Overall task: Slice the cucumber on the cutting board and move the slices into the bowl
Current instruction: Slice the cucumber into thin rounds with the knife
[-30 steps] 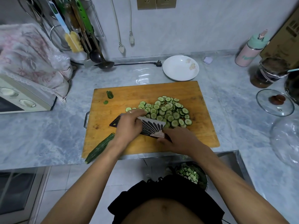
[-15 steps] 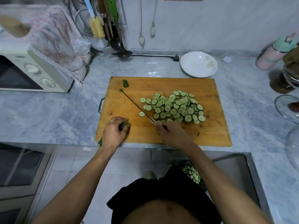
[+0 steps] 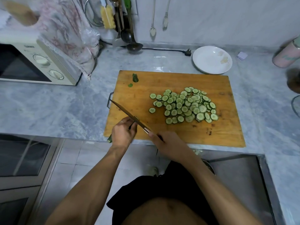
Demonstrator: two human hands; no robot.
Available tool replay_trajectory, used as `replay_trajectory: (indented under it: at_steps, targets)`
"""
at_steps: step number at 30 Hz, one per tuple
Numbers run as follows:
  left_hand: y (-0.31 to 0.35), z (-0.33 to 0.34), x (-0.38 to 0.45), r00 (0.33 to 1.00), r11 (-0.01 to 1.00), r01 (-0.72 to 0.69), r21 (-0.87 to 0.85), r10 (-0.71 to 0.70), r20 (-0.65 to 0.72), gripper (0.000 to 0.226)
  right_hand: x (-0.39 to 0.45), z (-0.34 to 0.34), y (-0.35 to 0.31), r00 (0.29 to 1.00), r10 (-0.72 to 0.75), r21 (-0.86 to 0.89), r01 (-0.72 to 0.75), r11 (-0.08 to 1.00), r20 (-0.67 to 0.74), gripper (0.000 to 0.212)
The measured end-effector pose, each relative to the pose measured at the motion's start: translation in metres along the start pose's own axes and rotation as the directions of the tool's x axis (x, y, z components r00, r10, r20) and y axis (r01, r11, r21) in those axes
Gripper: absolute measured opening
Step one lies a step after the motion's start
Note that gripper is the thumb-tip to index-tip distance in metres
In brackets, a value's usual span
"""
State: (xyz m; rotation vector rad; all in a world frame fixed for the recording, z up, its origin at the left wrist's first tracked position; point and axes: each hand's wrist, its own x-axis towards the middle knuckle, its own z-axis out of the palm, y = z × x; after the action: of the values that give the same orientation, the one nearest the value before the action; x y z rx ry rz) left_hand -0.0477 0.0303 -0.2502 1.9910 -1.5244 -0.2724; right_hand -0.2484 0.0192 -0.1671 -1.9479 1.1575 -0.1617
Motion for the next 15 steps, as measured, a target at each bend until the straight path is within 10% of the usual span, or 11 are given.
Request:
replay_trajectory:
  at_steps: [15]
  targets:
    - [-0.009, 0.009, 0.001, 0.999, 0.998, -0.032, 0.059, 0.033, -0.013, 0.048, 0.01, 0.001, -0.014, 0.992, 0.117, 0.065, -0.12, 0.991, 0.055, 0.063]
